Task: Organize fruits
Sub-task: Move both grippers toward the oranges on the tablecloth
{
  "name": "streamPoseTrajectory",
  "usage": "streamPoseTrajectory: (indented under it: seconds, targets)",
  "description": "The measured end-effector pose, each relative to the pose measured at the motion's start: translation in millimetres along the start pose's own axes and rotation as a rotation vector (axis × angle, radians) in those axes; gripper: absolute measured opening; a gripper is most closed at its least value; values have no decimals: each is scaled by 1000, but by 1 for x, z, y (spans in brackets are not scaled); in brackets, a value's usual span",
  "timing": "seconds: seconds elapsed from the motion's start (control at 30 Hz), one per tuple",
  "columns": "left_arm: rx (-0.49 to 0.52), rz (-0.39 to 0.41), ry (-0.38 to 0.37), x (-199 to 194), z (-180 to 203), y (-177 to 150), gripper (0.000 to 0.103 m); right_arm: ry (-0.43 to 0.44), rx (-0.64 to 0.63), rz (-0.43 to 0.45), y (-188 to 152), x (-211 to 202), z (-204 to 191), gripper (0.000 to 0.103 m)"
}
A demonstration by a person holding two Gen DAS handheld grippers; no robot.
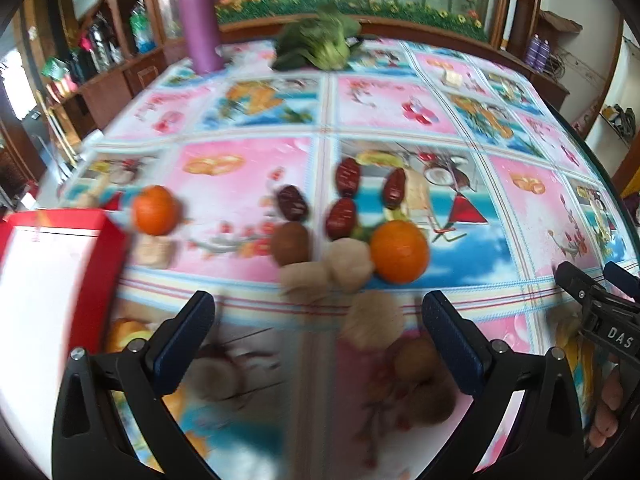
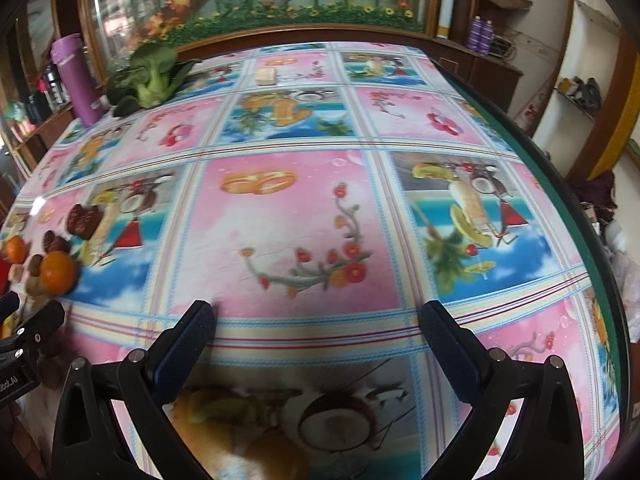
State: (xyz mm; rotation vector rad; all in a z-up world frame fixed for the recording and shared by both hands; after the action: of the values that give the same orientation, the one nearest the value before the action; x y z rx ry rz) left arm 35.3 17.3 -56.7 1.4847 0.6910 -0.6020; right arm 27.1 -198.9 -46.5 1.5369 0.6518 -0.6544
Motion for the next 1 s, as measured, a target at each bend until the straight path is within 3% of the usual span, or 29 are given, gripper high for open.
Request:
streamPoseTrajectory:
  seconds: [0.13, 0.27, 0.4, 0.53, 1.0]
  targets:
    - [43, 57, 35, -32, -21, -1, 103, 115, 10, 123, 16, -33, -28, 102]
    - [26, 128, 92, -69, -67, 5, 103, 225, -41, 179, 24, -55, -72, 102]
    - [3, 202, 164, -98, -111, 10, 103, 248, -119, 202, 20, -63, -110, 102]
    - [-45, 218, 170, -108, -129, 4, 103, 253, -96, 269, 12, -73, -125, 102]
    - [-44, 187, 131, -105, -122, -6, 103, 274, -133, 236, 1, -84, -152, 102]
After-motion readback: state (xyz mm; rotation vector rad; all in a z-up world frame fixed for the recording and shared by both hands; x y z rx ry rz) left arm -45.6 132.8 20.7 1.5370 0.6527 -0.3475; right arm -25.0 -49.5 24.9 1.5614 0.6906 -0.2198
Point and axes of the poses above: each gripper's, at about its wrist camera, not at the fingertips, and x roughly the way its jaws point, z to its right, y to its top, the point moved 9 cm from there along x, roughly the way its jaws point, and after that the axes turned 5 degrees about z, right-handed, at the moved point
